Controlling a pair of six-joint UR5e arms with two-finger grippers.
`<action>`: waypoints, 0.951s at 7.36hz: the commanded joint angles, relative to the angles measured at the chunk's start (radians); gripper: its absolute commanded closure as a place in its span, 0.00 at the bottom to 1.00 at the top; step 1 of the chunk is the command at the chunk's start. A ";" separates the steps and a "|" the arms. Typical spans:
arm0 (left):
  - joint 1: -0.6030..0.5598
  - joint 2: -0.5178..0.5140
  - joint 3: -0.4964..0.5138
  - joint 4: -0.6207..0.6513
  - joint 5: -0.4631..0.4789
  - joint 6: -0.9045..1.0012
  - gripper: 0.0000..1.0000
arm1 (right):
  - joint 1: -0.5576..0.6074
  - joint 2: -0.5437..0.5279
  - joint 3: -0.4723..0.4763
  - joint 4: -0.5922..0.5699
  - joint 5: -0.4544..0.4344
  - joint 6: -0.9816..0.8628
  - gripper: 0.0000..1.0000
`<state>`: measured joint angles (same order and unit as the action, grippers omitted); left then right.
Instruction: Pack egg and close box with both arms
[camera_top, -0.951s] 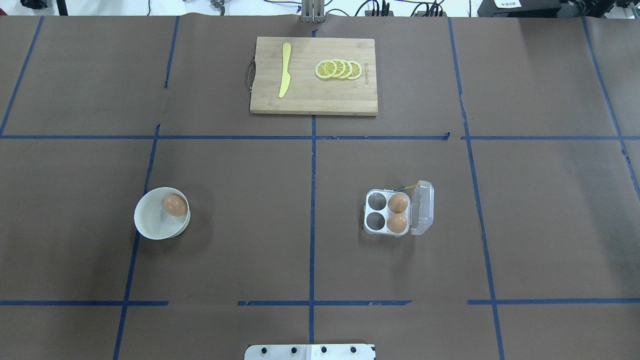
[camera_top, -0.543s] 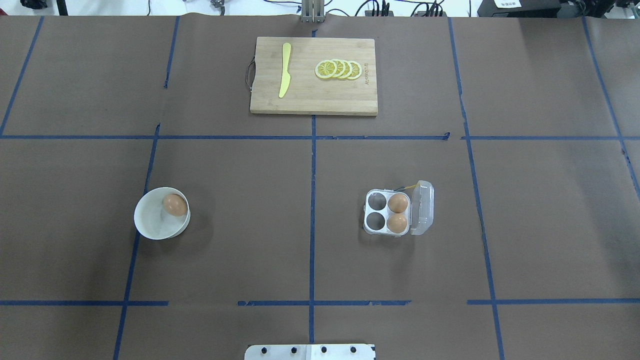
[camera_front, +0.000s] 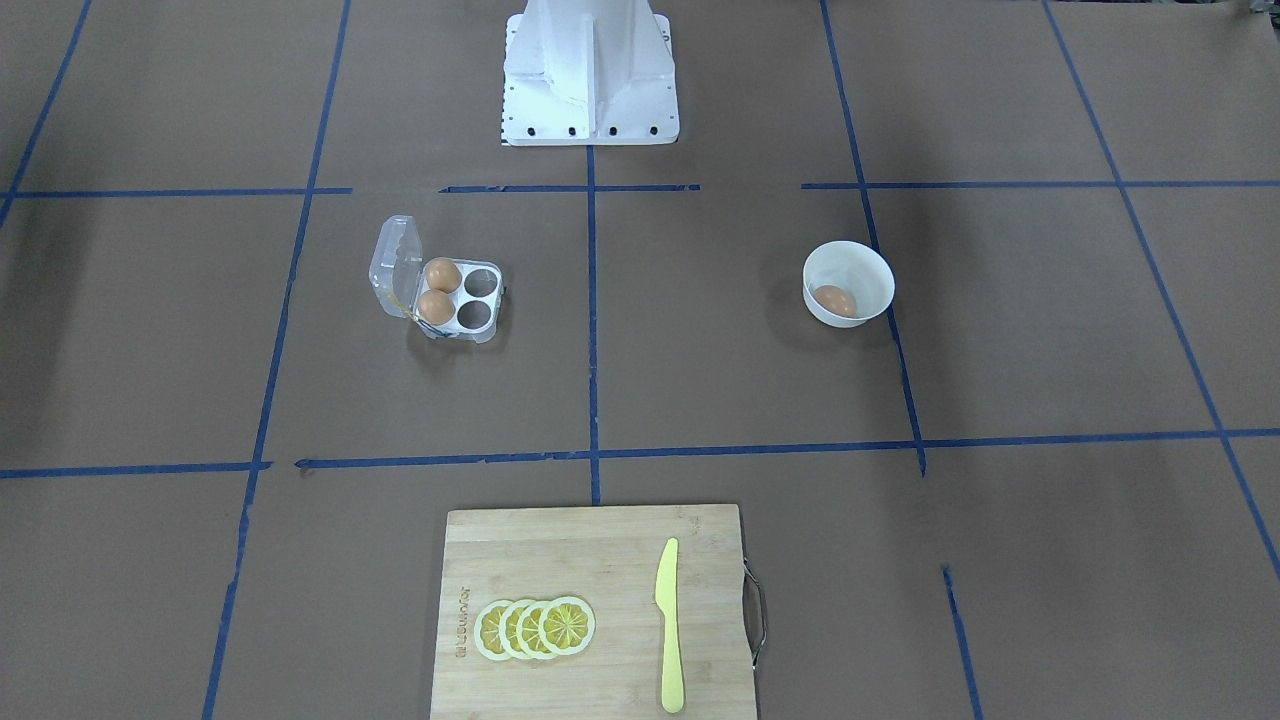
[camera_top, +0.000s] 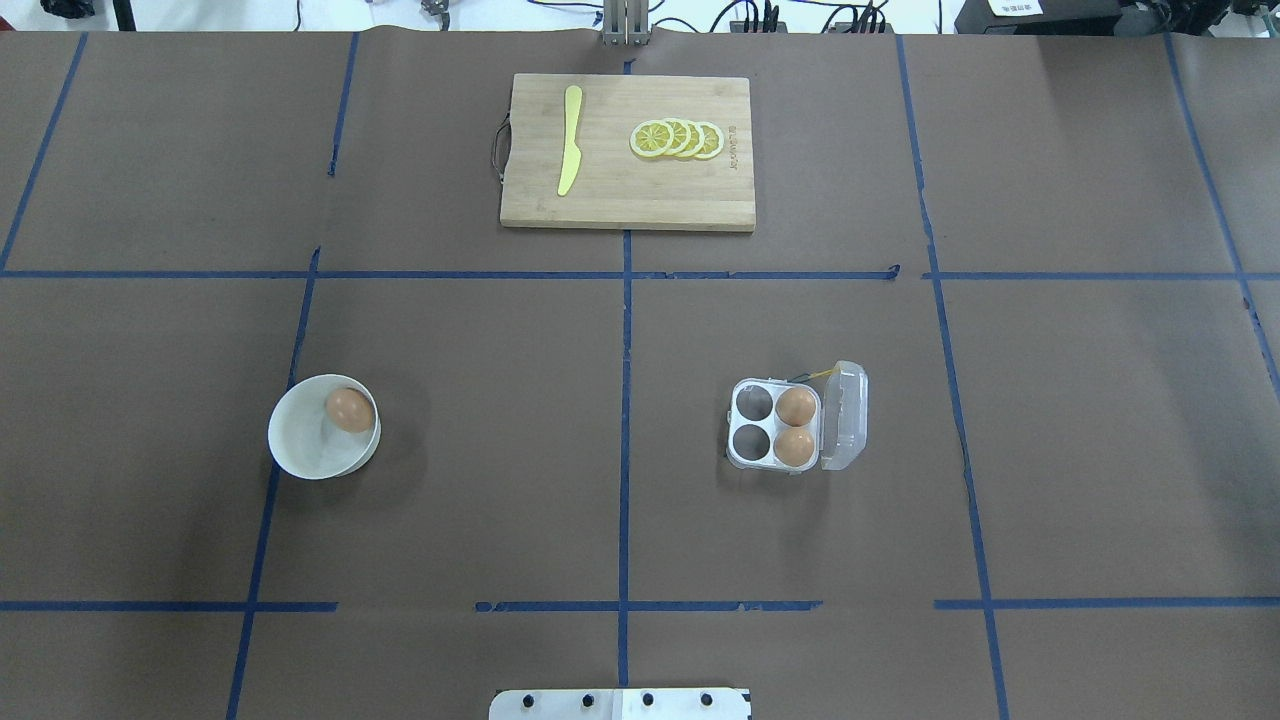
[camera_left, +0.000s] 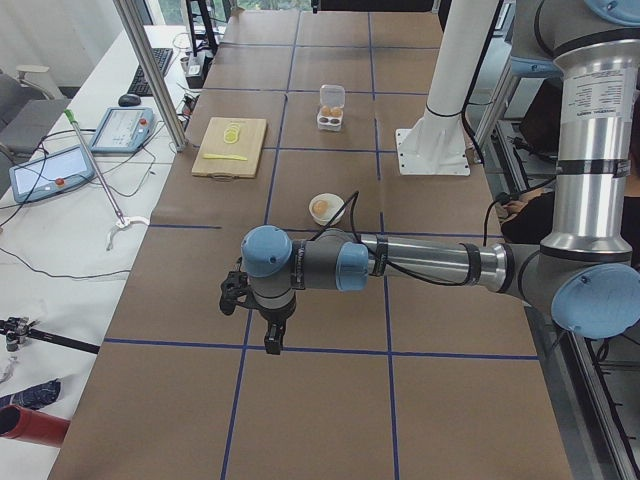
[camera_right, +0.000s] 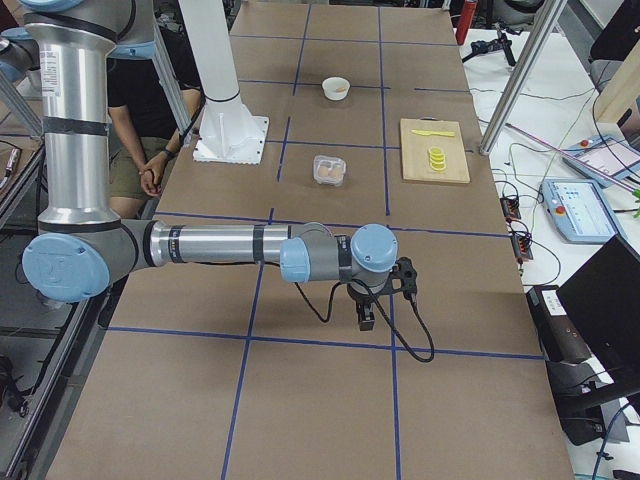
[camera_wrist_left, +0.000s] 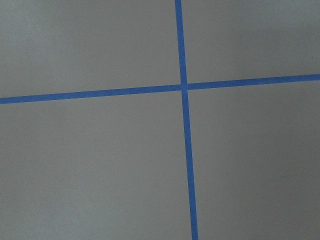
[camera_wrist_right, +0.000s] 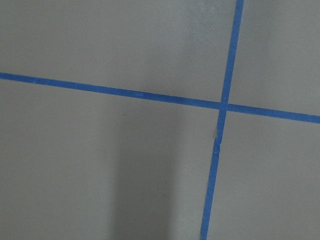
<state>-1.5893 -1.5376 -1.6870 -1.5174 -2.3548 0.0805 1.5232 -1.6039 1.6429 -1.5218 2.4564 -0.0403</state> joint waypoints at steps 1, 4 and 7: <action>0.000 -0.006 -0.002 -0.051 -0.011 -0.002 0.00 | 0.000 0.001 -0.006 0.000 0.000 -0.001 0.00; 0.003 -0.009 -0.011 -0.098 -0.091 -0.002 0.00 | 0.000 -0.004 -0.003 0.000 0.003 0.002 0.00; 0.133 -0.007 -0.033 -0.340 -0.138 -0.043 0.00 | 0.000 -0.007 -0.005 0.000 0.003 0.000 0.00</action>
<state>-1.5202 -1.5443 -1.7156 -1.7634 -2.4746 0.0670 1.5232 -1.6074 1.6390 -1.5217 2.4589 -0.0380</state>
